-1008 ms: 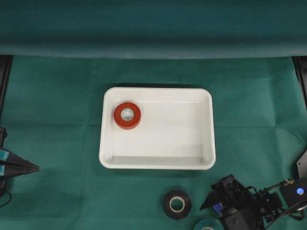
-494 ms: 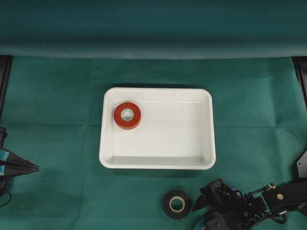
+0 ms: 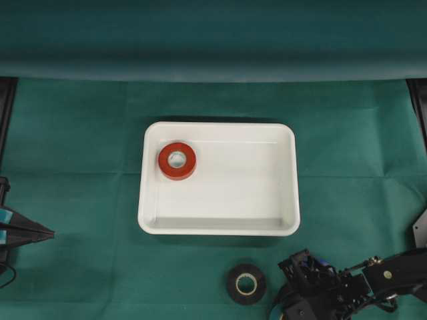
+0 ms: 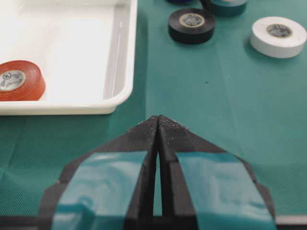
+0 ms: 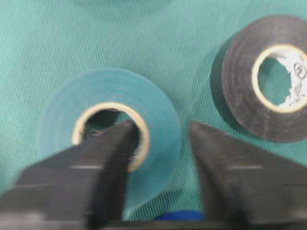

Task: Put the tape into the white case with the right arm.
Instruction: 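Move the right gripper down into the teal tape roll's hole, then lift the teal tape and place it in the tray's right corner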

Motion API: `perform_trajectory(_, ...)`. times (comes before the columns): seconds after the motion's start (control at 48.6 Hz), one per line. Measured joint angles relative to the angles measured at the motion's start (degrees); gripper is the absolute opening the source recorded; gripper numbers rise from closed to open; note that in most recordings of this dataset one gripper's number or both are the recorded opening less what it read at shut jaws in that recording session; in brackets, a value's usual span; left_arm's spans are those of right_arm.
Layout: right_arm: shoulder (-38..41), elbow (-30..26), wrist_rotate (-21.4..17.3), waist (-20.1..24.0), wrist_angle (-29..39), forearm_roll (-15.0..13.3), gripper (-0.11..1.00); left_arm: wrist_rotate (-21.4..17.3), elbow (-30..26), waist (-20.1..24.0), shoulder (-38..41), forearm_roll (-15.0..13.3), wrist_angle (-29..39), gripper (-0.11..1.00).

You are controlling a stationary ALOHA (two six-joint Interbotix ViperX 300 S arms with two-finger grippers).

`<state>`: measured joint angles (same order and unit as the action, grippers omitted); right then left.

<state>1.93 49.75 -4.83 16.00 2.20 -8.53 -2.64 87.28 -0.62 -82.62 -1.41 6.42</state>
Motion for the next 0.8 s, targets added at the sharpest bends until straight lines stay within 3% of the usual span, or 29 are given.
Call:
perform_trajectory(0.308, 0.0, -0.3, -6.3, -0.1, 0.8, -0.1, 0.0, 0.0, 0.0, 0.0, 0.0, 0.0, 0.0, 0.0)
perform_trajectory(0.473, -0.8, -1.1, -6.4, -0.1, 3.3, -0.2, 0.0, 0.0, 0.0, 0.0, -0.1, 0.0, 0.1, 0.0)
perform_trajectory(0.802, -7.4, -6.0, -6.4, -0.1, 14.4, -0.4, 0.0, 0.0, 0.0, 0.0, 0.0, 0.1, 0.0, 0.0)
